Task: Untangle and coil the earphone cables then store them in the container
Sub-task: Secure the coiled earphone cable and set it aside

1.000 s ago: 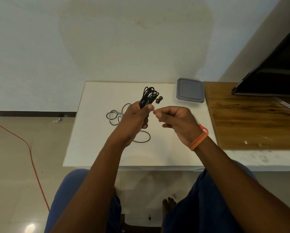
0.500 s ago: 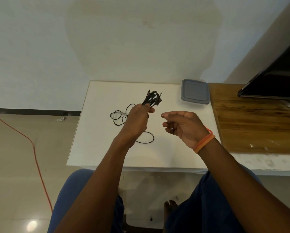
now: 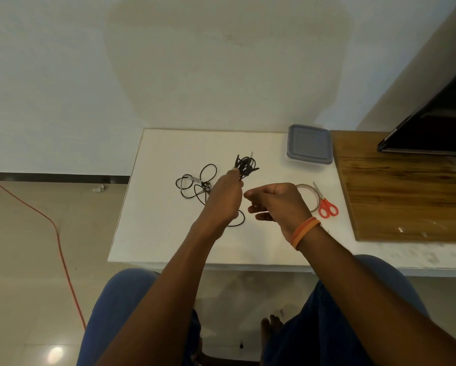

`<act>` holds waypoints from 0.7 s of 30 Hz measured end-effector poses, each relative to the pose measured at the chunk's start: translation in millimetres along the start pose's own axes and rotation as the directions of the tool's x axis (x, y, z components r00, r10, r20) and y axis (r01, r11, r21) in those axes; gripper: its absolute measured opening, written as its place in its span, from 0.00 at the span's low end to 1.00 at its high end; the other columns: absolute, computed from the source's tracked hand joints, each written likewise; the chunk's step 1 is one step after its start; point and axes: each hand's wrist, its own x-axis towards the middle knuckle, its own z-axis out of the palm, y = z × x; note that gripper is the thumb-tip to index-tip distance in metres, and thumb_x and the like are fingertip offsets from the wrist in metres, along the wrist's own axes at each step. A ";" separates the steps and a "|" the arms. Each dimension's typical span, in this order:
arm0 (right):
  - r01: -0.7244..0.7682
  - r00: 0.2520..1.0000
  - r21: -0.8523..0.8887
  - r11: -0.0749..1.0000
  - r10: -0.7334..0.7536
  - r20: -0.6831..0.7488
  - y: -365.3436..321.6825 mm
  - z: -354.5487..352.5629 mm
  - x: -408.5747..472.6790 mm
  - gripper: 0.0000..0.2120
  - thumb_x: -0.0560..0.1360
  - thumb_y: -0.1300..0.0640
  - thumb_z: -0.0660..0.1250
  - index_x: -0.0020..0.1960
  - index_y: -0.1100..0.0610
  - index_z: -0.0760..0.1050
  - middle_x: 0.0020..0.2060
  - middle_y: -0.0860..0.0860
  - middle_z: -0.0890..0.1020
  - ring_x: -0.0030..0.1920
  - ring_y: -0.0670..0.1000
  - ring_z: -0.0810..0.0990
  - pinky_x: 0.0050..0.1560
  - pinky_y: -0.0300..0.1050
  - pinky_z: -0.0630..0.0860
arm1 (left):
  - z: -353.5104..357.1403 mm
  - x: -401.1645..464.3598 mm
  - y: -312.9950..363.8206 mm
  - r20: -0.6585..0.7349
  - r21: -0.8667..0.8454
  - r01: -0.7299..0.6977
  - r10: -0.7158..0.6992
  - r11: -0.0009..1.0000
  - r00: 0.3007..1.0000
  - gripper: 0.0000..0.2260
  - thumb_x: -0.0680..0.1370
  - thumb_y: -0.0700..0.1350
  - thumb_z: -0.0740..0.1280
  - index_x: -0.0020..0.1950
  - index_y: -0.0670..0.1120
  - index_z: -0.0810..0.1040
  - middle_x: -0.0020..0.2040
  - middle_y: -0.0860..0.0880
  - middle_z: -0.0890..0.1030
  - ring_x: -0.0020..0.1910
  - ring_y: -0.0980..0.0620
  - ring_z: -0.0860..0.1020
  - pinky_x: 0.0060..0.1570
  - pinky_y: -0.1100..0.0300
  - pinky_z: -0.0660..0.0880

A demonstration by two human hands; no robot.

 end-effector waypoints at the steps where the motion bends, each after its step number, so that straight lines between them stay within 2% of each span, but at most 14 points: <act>1: -0.005 1.000 -0.006 1.000 0.005 -0.003 0.2 -0.9 1.3 0.03 0.73 0.59 0.72 0.45 0.59 0.84 0.39 0.57 0.85 0.36 0.50 0.85 0.41 0.44 0.82 | -1.6 -1.9 1.0 0.061 0.000 0.046 -0.046 0.999 0.997 0.10 0.80 0.50 0.53 0.43 0.48 0.69 0.34 0.52 0.63 0.32 0.52 0.61 0.34 0.57 0.61; 3: -0.023 1.000 0.004 1.000 0.023 0.005 0.4 -4.0 3.1 0.04 0.73 0.60 0.72 0.45 0.59 0.84 0.38 0.56 0.85 0.36 0.50 0.85 0.39 0.43 0.81 | -5.0 -2.1 -0.9 0.129 0.052 0.057 -0.063 0.997 0.990 0.06 0.79 0.46 0.55 0.45 0.46 0.68 0.36 0.50 0.62 0.33 0.52 0.60 0.33 0.57 0.60; 7: -0.047 0.999 0.011 0.999 0.047 0.024 1.0 -6.4 4.0 0.03 0.73 0.60 0.72 0.45 0.60 0.84 0.38 0.55 0.85 0.36 0.49 0.85 0.40 0.43 0.81 | -10.1 2.7 -7.4 0.126 0.058 0.023 -0.030 0.998 0.992 0.06 0.81 0.41 0.54 0.44 0.45 0.63 0.36 0.48 0.61 0.31 0.53 0.58 0.32 0.58 0.58; 9: -0.065 0.997 0.039 0.997 0.064 0.036 1.5 -6.3 3.9 0.04 0.73 0.61 0.72 0.46 0.60 0.84 0.38 0.56 0.84 0.36 0.50 0.84 0.40 0.44 0.81 | -11.1 3.3 -6.4 0.136 0.013 0.051 -0.052 0.999 0.989 0.06 0.81 0.42 0.54 0.44 0.46 0.64 0.36 0.48 0.60 0.31 0.53 0.58 0.32 0.58 0.58; 13: -0.078 0.996 0.063 0.995 0.076 0.047 1.4 -6.3 3.9 0.05 0.72 0.60 0.73 0.47 0.61 0.84 0.37 0.56 0.84 0.36 0.51 0.84 0.38 0.43 0.79 | -13.5 3.6 -3.2 0.135 0.032 0.158 -0.161 0.987 0.978 0.07 0.78 0.45 0.52 0.40 0.47 0.65 0.32 0.51 0.60 0.27 0.53 0.58 0.29 0.60 0.58; 17: -0.078 0.996 0.079 0.994 0.074 0.053 0.5 -6.1 4.4 0.05 0.72 0.60 0.73 0.47 0.61 0.84 0.35 0.55 0.83 0.36 0.51 0.84 0.39 0.43 0.80 | -15.1 4.1 -3.2 0.183 0.013 0.136 -0.136 0.991 0.974 0.09 0.80 0.46 0.53 0.40 0.47 0.64 0.30 0.51 0.59 0.25 0.53 0.57 0.28 0.61 0.58; 21: -0.073 0.995 0.086 0.994 0.067 0.074 0.3 -4.2 2.8 0.05 0.72 0.60 0.73 0.46 0.61 0.84 0.35 0.56 0.83 0.36 0.51 0.84 0.42 0.46 0.81 | -12.9 3.0 -1.7 0.267 -0.100 0.185 -0.152 0.978 0.952 0.13 0.83 0.48 0.53 0.39 0.48 0.64 0.29 0.52 0.58 0.26 0.54 0.55 0.27 0.62 0.57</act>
